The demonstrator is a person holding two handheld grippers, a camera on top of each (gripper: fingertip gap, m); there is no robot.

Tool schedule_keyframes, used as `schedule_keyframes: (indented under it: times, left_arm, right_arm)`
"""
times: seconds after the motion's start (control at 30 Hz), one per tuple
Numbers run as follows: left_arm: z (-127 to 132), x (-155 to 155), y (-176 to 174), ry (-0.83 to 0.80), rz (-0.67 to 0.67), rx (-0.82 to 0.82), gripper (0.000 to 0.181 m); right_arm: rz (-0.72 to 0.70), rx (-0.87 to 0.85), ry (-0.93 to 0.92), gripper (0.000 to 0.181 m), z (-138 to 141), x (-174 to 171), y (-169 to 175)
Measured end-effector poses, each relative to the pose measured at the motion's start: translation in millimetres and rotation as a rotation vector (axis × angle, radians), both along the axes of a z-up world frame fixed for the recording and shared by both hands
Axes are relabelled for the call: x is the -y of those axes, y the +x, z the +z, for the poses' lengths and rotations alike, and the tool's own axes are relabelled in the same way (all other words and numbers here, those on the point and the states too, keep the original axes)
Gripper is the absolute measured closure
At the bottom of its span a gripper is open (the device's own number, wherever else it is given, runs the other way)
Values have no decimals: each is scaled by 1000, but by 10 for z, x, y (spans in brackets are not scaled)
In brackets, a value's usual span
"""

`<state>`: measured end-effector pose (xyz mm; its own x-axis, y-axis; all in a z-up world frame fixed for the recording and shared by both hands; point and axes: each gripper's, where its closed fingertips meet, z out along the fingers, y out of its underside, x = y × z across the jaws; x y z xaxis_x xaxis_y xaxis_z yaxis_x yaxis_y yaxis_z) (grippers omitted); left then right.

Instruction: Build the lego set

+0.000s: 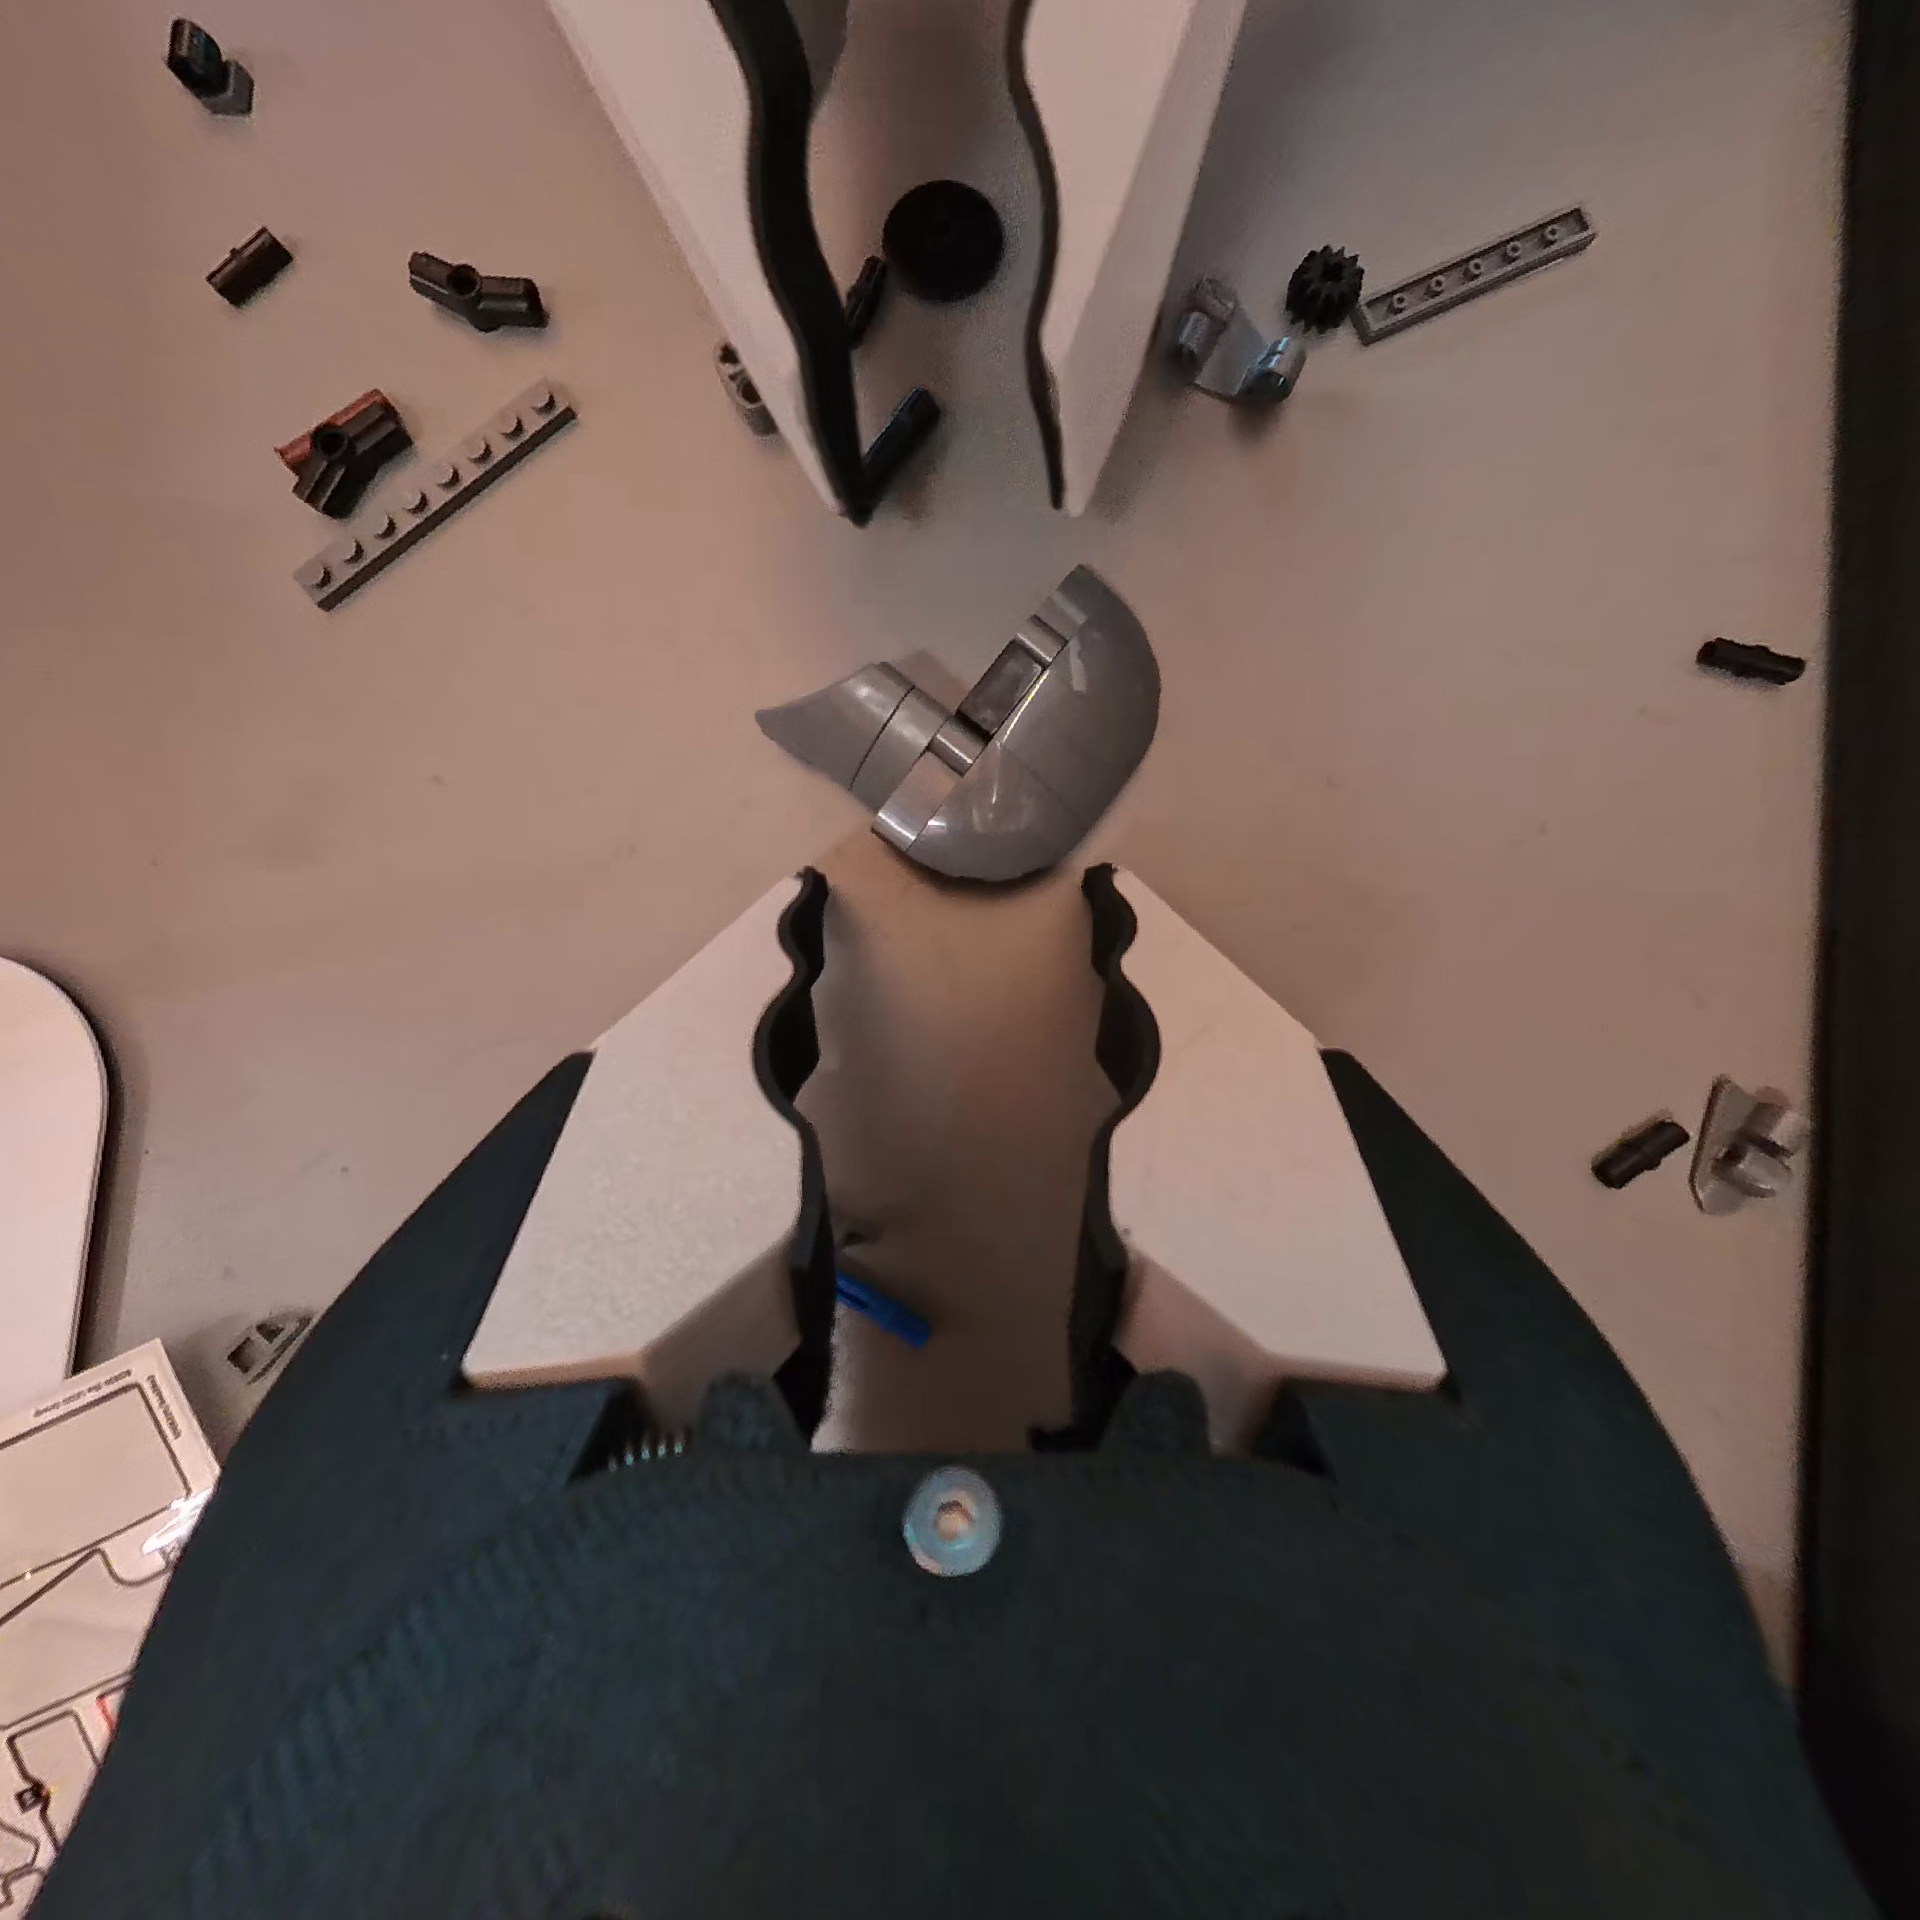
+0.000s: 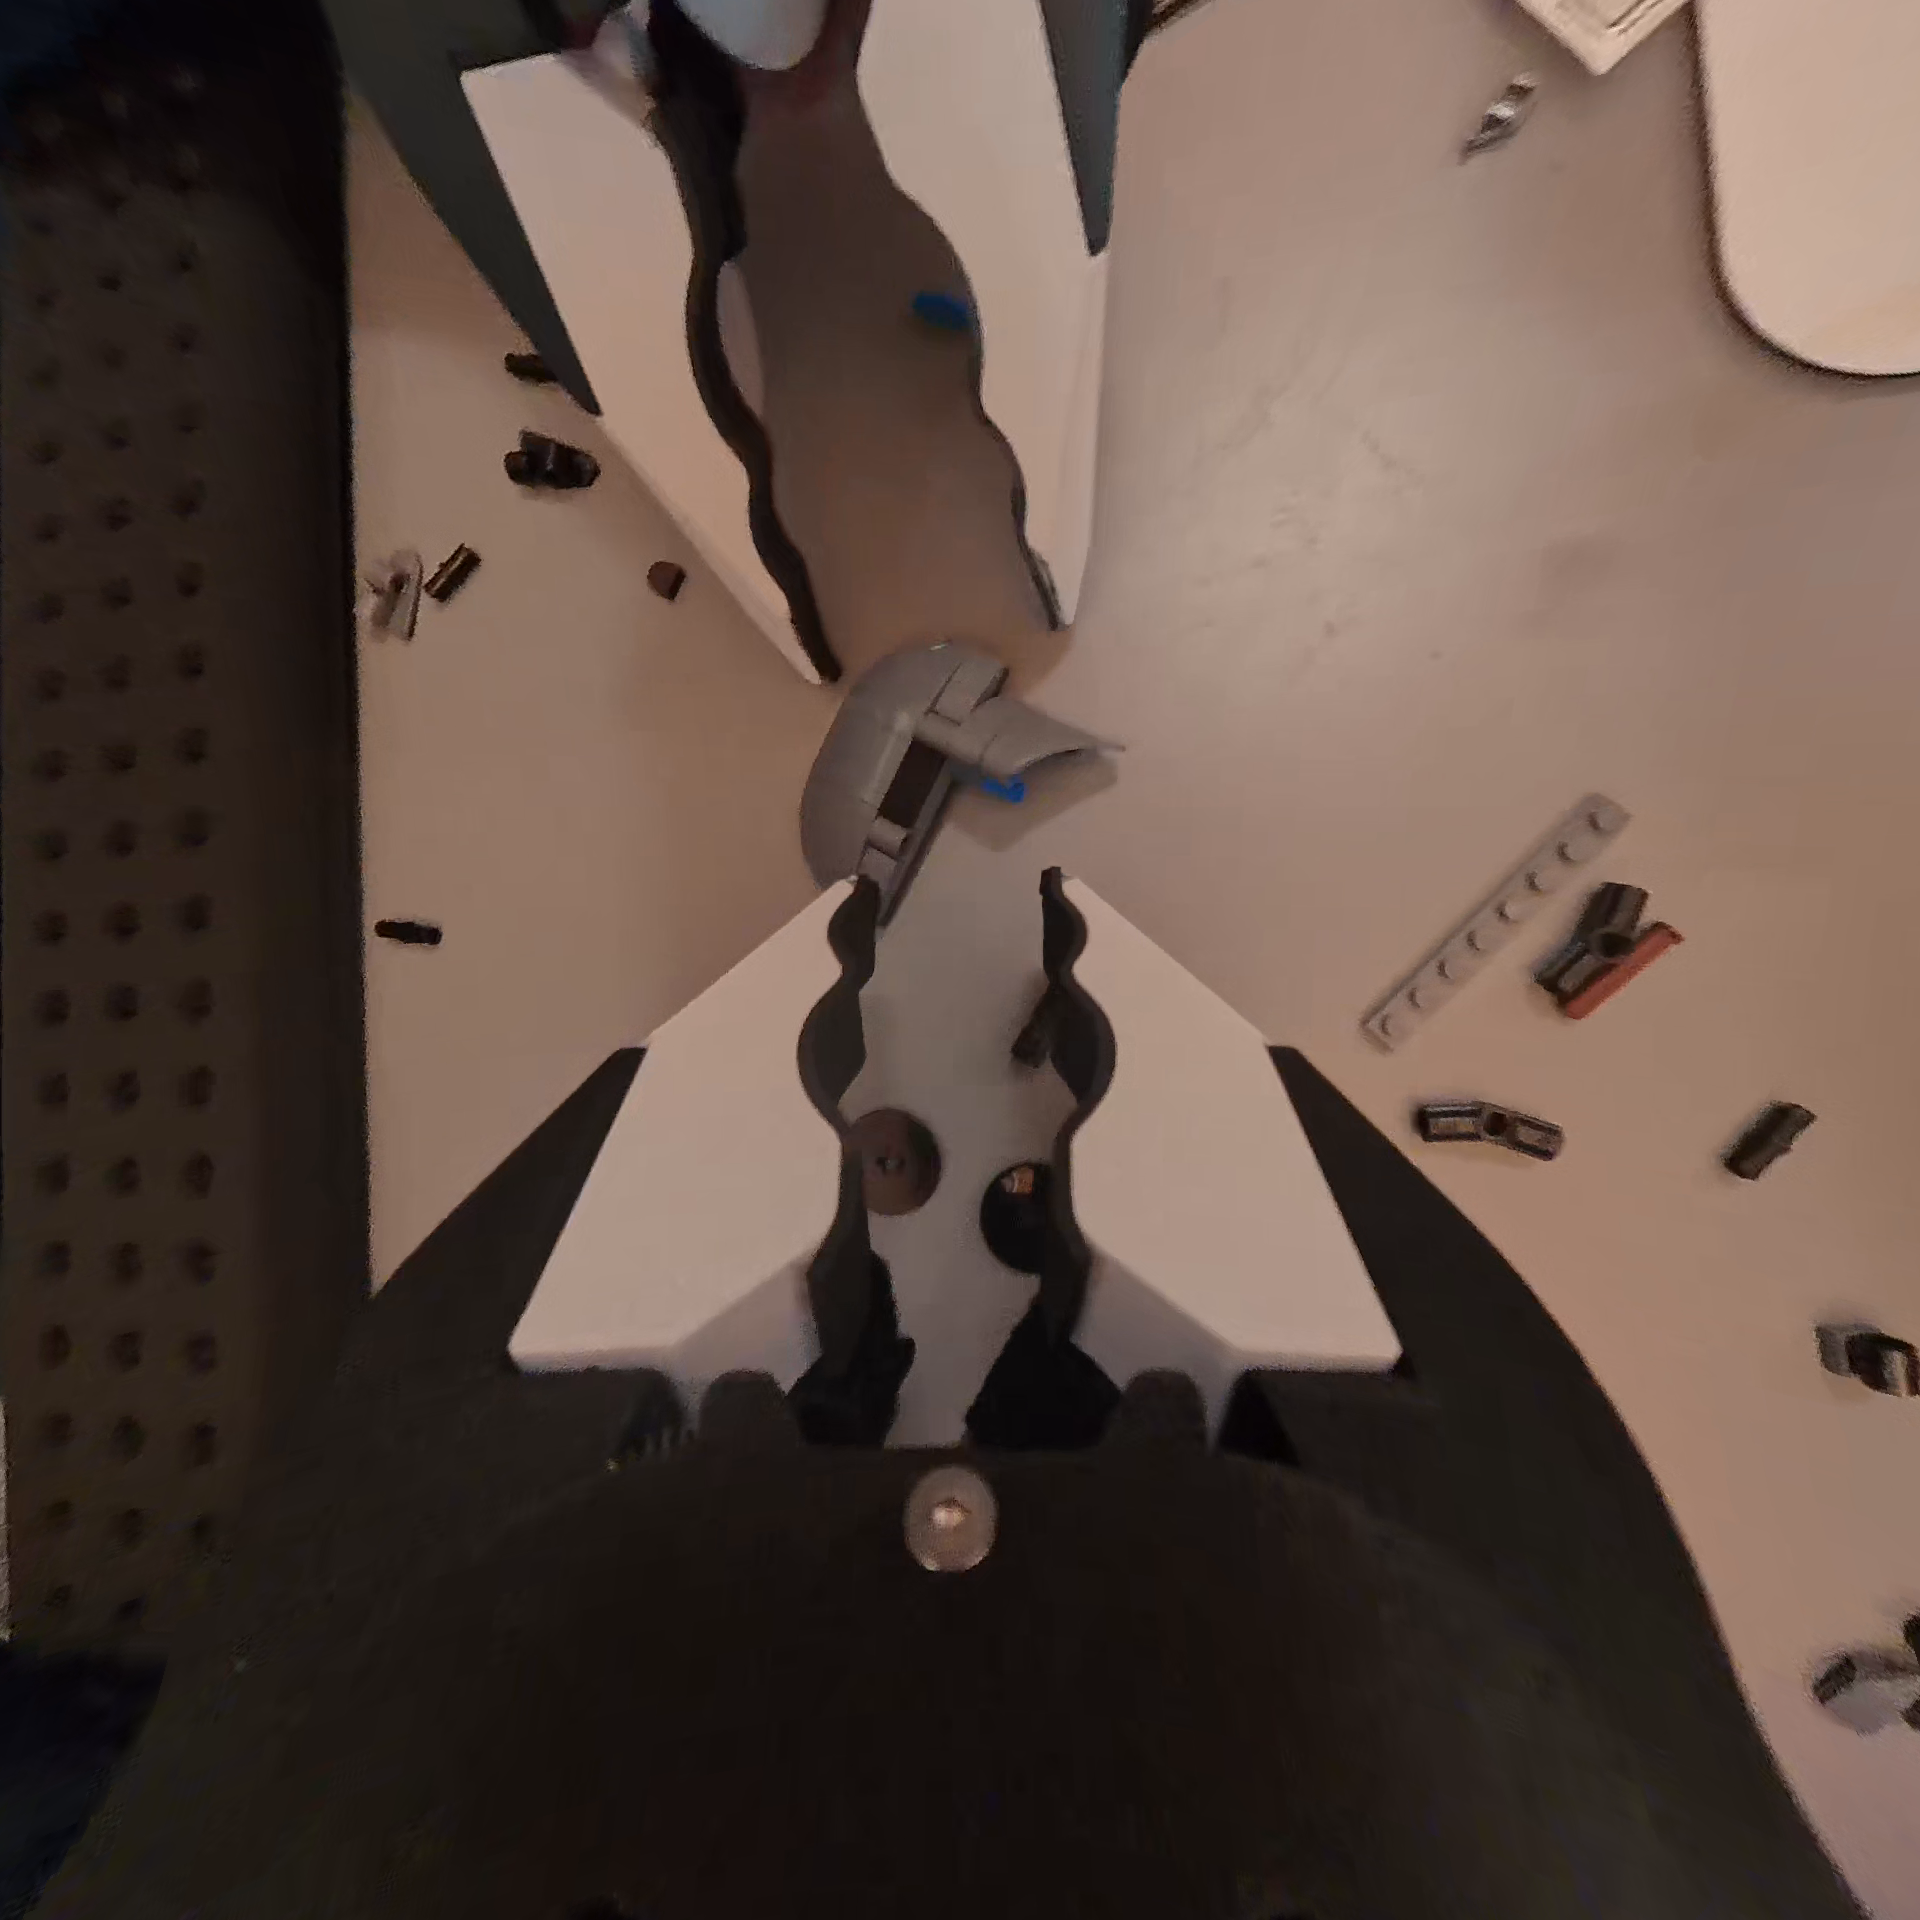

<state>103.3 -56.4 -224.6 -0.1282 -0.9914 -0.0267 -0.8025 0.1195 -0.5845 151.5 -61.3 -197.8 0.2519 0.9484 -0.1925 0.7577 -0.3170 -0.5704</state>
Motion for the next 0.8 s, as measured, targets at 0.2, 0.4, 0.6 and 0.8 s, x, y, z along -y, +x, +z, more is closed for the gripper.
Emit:
schedule_keyframes:
  times: [0.2,0.4,0.6,0.8]
  left_arm:
    - [-27,-22,14,11,8,-8,135]
    - [-27,-82,2,14,38,-11,134]
    - [-20,-145,-31,36,59,-15,141]
    - [-22,-182,-42,35,80,-21,139]
  right_arm:
    - [62,64,-44,152,-199,140,-97]
    - [83,55,-35,148,-249,182,-261]
    - [79,46,-63,151,-239,197,-255]
    - [68,50,-49,151,-238,175,-277]
